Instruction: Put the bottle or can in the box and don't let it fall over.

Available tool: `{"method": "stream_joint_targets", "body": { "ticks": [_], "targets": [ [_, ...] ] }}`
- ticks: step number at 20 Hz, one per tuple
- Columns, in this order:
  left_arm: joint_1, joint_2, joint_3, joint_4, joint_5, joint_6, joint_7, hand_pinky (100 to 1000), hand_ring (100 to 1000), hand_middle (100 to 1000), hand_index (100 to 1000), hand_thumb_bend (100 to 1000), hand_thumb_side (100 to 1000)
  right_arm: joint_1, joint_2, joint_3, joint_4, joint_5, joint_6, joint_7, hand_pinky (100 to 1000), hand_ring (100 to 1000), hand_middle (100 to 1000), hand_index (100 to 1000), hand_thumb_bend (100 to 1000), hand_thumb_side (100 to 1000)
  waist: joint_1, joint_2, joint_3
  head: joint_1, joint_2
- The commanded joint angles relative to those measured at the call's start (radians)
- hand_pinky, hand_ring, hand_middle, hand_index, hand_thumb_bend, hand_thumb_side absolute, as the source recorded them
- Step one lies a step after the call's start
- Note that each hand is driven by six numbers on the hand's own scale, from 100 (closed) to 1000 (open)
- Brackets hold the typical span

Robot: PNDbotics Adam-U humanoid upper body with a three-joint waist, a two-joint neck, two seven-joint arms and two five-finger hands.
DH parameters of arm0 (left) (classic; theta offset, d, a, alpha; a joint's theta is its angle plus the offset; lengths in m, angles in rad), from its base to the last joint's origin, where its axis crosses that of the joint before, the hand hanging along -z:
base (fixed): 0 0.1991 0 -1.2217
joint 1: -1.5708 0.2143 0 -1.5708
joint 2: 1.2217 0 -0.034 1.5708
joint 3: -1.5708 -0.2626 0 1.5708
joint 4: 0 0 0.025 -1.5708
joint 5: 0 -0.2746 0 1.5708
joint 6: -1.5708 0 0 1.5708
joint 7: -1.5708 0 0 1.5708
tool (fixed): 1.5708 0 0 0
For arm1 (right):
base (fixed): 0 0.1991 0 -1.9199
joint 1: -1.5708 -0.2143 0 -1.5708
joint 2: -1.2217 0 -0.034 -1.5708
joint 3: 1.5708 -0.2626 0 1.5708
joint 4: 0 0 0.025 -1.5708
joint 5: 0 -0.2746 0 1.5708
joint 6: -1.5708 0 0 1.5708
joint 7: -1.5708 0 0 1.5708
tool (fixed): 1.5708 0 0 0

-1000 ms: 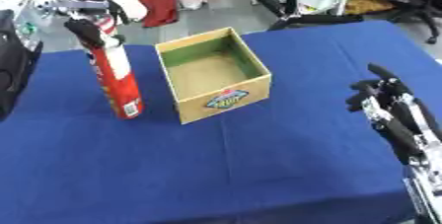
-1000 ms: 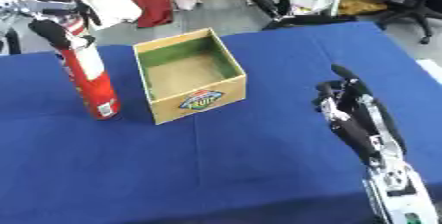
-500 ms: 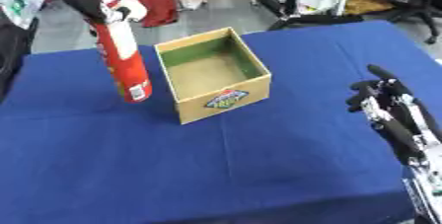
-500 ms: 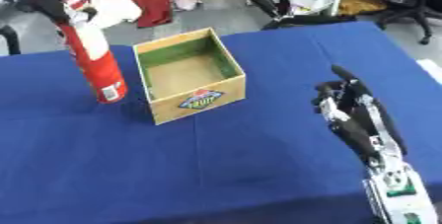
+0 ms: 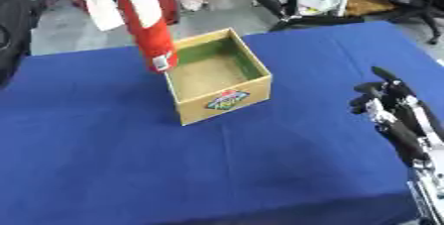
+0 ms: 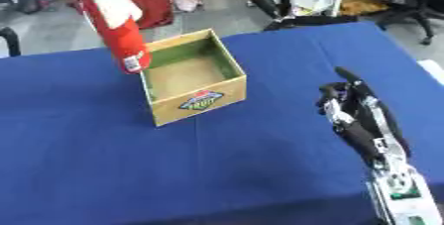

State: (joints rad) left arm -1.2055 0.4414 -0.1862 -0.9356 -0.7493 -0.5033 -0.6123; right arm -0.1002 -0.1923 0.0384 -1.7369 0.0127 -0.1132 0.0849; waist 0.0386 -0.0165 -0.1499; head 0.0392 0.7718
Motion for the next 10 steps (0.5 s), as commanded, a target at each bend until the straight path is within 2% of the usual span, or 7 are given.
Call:
{"method": "stream_joint_targets", "body": {
  "ticks": [1,2,3,4,5,7,10],
  "targets": [
    [-0.013,-0.025,-0.014,-0.011,-0.032,-0.065,0.019,303,559,664,875,100,216,-0.021,0.001,0.005,-0.010,-0.005,-0.002,0.008,575,599,649,940,114,458,-0.004,-0.003,-0.007,0.005,-0.002],
    [-0.007,-0.034,-0.020,-0.012,-0.044,-0.066,0.055,375,596,699,893,100,215,-0.023,0.003,0.005,-0.011,-0.006,-0.002,0.009,575,599,649,940,114,458,-0.005,-0.001,-0.010,0.006,-0.002],
    [-0.001,-0.038,-0.027,-0.014,-0.056,-0.067,0.093,753,802,828,970,100,322,-0.025,0.005,0.005,-0.011,-0.006,-0.003,0.009,575,599,649,940,115,458,-0.006,0.000,-0.013,0.005,-0.002],
    [0.006,-0.038,-0.036,-0.020,-0.070,-0.068,0.130,848,873,878,990,100,456,-0.026,0.006,0.004,-0.012,-0.005,-0.003,0.008,575,599,649,940,115,458,-0.006,0.001,-0.014,0.003,-0.002],
    [0.011,-0.036,-0.046,-0.026,-0.086,-0.070,0.158,952,983,959,1000,100,683,-0.027,0.007,0.003,-0.012,-0.004,-0.003,0.008,575,599,648,940,115,458,-0.006,0.002,-0.014,0.001,-0.002],
    [0.019,-0.020,-0.061,-0.053,-0.112,-0.085,0.190,992,1000,1000,1000,100,801,-0.026,0.008,0.001,-0.012,-0.003,-0.003,0.006,575,599,648,940,115,458,-0.005,0.002,-0.011,-0.003,-0.002],
    [0.036,0.023,-0.058,-0.119,-0.085,-0.088,0.258,1000,1000,1000,1000,100,827,-0.023,0.006,-0.002,-0.012,-0.001,-0.002,0.003,574,599,647,939,115,457,-0.003,0.001,-0.002,-0.014,-0.002]
  ]
}}
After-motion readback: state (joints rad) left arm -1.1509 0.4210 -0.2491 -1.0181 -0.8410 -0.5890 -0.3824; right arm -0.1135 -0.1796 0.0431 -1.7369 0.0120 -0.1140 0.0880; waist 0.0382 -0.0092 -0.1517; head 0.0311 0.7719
